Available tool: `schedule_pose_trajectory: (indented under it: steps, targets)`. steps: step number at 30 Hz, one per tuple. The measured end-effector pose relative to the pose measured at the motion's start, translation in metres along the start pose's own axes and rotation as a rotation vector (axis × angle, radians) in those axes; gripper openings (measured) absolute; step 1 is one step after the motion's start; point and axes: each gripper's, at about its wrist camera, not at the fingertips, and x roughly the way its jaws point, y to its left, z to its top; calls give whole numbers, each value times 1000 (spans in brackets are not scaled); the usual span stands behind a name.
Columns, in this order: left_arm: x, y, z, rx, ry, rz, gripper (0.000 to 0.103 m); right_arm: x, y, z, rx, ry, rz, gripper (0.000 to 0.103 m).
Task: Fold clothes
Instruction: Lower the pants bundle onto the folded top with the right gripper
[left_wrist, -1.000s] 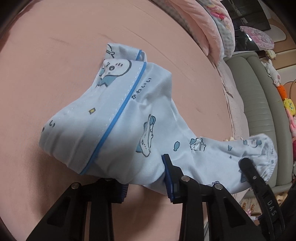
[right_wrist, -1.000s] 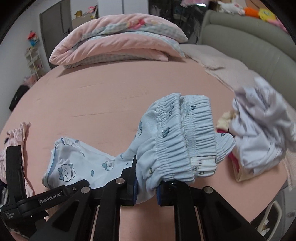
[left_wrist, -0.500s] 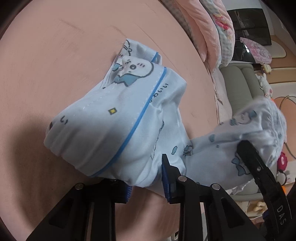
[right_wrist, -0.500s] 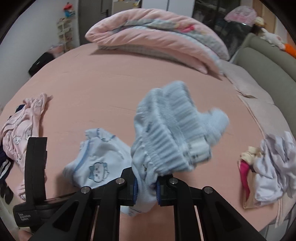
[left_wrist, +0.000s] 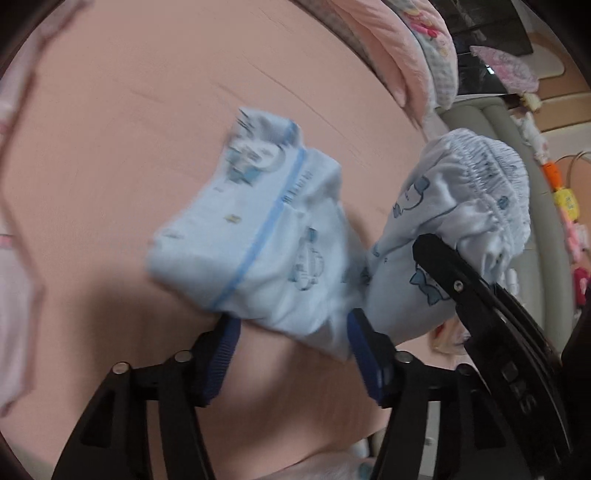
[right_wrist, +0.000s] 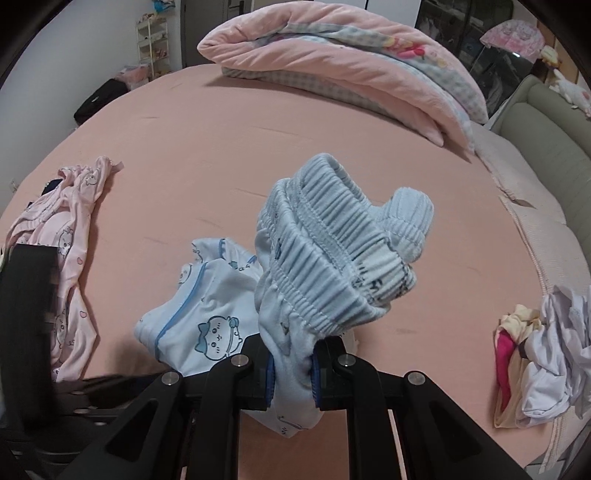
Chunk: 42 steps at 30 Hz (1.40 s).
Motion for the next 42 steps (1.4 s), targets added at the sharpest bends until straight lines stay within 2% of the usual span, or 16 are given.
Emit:
schedule_pose_trajectory:
  steps: [5, 8, 11, 13, 16, 24, 29, 34, 38, 42]
  targets:
    - [-28, 13, 7, 4, -61, 37, 65, 7, 7, 0, -22, 16, 20, 13]
    - [-37, 19, 12, -19, -80, 33, 65, 14, 12, -1, -40, 48, 80, 16]
    - [-43, 20, 18, -26, -97, 13, 65, 20, 17, -3, -55, 82, 140, 29]
    - [-40, 20, 22, -28, -87, 0, 69, 23, 18, -4, -55, 95, 161, 42]
    - [-36, 19, 27, -27, -62, -16, 77, 27, 15, -5, -32, 109, 188, 42]
    - [-35, -7, 38, 29, -50, -54, 77, 25, -2, -12, 72, 108, 304, 43]
    - [-31, -21, 47, 54, -41, -80, 78, 23, -9, -13, 126, 114, 371, 50]
    - [-17, -41, 54, 114, -24, -7, 79, 20, -13, -11, 152, 114, 370, 50]
    - [-9, -41, 61, 79, -22, -42, 79, 19, -16, -13, 167, 121, 395, 50]
    - [1, -38, 69, 54, -11, -41, 78, 21, -19, -16, 196, 133, 423, 50]
